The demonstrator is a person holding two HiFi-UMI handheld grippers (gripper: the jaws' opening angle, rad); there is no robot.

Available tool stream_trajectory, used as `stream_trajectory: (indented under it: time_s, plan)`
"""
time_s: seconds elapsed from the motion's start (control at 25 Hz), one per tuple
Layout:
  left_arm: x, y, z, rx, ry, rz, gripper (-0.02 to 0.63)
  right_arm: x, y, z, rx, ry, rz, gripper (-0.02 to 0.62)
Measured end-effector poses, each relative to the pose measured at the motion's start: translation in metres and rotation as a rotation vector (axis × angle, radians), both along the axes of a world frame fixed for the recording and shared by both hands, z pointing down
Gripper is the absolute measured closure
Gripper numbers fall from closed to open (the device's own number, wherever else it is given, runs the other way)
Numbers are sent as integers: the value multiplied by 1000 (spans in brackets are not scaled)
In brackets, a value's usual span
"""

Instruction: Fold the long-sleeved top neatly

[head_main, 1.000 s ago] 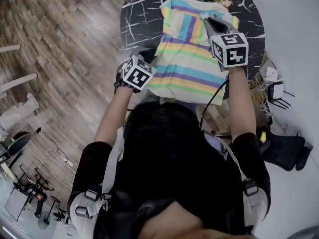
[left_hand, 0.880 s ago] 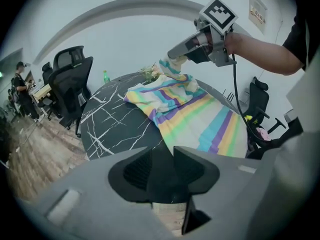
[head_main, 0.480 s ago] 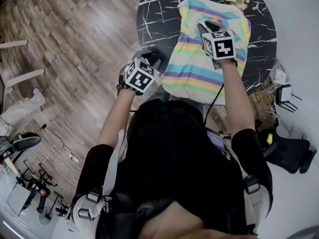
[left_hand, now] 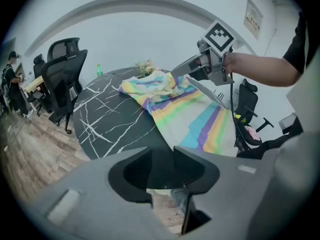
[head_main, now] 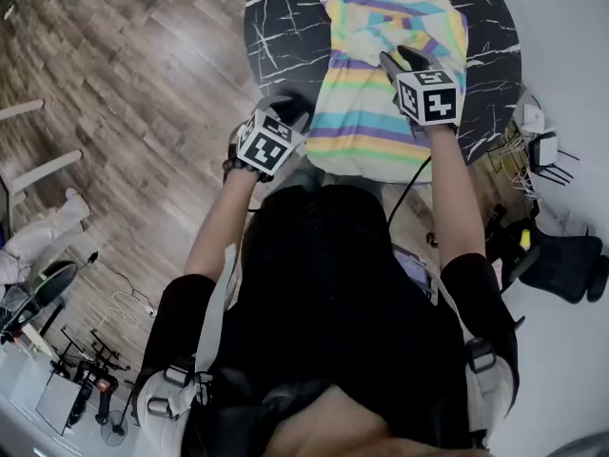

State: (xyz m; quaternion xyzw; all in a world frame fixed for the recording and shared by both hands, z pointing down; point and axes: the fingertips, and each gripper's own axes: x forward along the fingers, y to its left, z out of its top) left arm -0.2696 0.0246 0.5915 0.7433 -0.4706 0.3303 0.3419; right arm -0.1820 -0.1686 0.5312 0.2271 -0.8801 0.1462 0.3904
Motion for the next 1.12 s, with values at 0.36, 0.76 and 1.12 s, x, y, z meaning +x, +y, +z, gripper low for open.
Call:
stream_trajectory:
  time_s: [0.36, 0.76, 1.12]
  plan:
    - [30, 16, 9, -10, 16, -19, 463, 104, 33, 20, -24, 51, 126, 437]
    - [65, 59, 18, -49, 25, -173, 457, 221, 78, 38, -64, 56, 207, 439]
    - [82, 109, 44, -96, 120, -358, 402, 305, 125, 63, -76, 90, 288, 437]
